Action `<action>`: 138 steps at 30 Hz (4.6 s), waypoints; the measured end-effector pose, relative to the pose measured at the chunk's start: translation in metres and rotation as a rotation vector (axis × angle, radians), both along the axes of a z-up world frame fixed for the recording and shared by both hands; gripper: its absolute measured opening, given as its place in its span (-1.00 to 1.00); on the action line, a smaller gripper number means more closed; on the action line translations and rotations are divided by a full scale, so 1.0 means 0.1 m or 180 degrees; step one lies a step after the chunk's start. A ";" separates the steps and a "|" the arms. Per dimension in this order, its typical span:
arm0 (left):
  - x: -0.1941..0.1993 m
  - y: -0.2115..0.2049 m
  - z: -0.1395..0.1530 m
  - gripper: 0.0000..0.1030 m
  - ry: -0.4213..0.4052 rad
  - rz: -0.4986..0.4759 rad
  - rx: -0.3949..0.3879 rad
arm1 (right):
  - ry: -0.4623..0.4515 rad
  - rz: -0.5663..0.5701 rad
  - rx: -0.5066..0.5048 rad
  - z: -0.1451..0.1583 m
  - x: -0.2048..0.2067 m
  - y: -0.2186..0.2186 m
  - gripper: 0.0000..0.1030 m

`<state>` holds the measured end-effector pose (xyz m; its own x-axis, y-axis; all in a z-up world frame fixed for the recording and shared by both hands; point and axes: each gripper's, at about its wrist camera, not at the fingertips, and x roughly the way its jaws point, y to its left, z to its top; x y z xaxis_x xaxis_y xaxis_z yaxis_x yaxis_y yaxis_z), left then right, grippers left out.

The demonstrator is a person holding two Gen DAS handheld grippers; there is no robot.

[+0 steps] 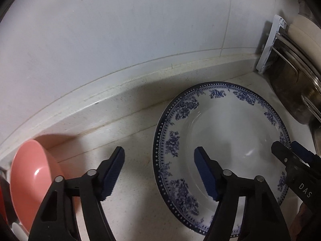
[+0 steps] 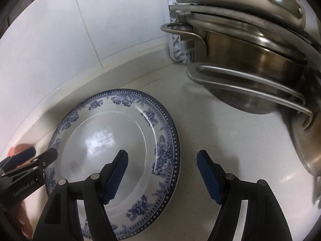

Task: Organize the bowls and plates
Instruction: 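Close both tools on the small plate's rim, then lift the small plate with both tools and carry it over the plate stack, then lower the small plate onto the stacked plates and open both tools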

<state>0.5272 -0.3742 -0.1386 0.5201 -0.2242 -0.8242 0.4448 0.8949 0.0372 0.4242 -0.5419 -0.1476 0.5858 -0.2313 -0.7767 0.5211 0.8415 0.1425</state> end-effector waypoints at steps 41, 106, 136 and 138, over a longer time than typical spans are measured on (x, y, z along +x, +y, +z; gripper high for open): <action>-0.32 0.19 0.40 -0.28 -0.0084 0.0053 -0.0234 | -0.0156 0.0213 -0.0313 0.43 -0.32 0.20 -0.31; -2.77 4.73 1.13 -0.29 -0.0393 0.1543 -0.0353 | -0.0497 0.1656 -0.0363 1.15 -1.68 4.45 -0.30; -2.85 4.77 0.31 -0.28 0.0213 0.1459 -0.0059 | 0.0190 0.1835 -0.0285 0.34 -1.82 4.58 -0.30; -2.84 4.76 0.29 -0.28 0.0224 0.1452 -0.0032 | 0.0230 0.1846 -0.0286 0.31 -1.81 4.57 -0.30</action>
